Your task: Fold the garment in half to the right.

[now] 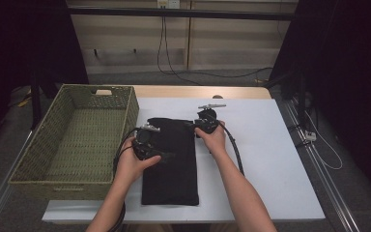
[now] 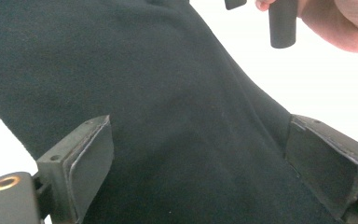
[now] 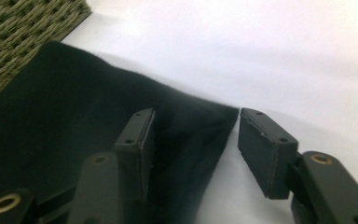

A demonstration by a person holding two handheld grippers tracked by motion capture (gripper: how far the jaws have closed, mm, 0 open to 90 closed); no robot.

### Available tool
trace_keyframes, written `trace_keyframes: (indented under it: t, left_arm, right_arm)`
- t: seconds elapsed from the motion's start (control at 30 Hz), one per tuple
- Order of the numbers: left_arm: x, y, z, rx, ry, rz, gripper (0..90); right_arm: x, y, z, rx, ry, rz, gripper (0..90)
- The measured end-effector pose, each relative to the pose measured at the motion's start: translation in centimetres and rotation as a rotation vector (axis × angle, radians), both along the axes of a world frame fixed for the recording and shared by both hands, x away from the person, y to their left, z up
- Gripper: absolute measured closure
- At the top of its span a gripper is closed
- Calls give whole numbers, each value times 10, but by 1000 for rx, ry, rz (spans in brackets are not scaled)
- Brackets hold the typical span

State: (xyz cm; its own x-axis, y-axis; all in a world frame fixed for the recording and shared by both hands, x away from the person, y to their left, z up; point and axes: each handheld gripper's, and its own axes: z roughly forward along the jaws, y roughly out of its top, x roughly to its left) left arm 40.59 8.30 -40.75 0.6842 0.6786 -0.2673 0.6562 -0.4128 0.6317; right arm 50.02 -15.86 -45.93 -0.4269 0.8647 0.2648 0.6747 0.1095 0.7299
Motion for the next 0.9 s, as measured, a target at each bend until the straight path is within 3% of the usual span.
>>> trace_keyframes:
  t: [0.07, 0.13, 0.17, 0.23, 0.3, 0.33, 0.37, 0.4, 0.67, 0.8, 0.9]
  left_arm:
    - [0, -1, -1, -6, 3, 3, 88]
    - [0, -1, -1, 2, 1, 0, 89]
    - [0, 0, -1, 1, 1, 7, 89]
    - [0, 0, -2, 4, 0, 10, 89]
    - [0, -1, -2, 1, 2, 7, 89]
    - [0, -1, -2, 3, 3, 4, 89]
    - [0, -1, -2, 3, 3, 4, 89]
    - [-1, -2, -1, 0, 0, 9, 89]
    - [-3, -3, 2, -5, -8, -6, 90]
    - [-3, -3, 3, -9, -18, 0, 90]
    - [-3, -2, 3, -9, -17, -4, 90]
  right_arm:
    - [1, 0, -4, 50, 31, 6, 368]
    - [1, 1, -5, 54, 39, 7, 360]
    - [1, 2, -5, 45, 30, 9, 386]
    - [0, 7, -6, 9, 15, 32, 524]
    - [-1, 8, -6, -5, 6, 35, 554]
    - [-2, 10, -6, -38, -7, 29, 615]
    - [-3, 13, -5, -62, -15, 25, 741]
    - [-3, 13, -5, -37, 1, 40, 770]
    - [-8, 16, -4, -40, -9, 11, 819]
    - [-9, 5, 1, 4, -20, -25, 824]
    - [-11, -3, 6, 5, -23, -34, 824]
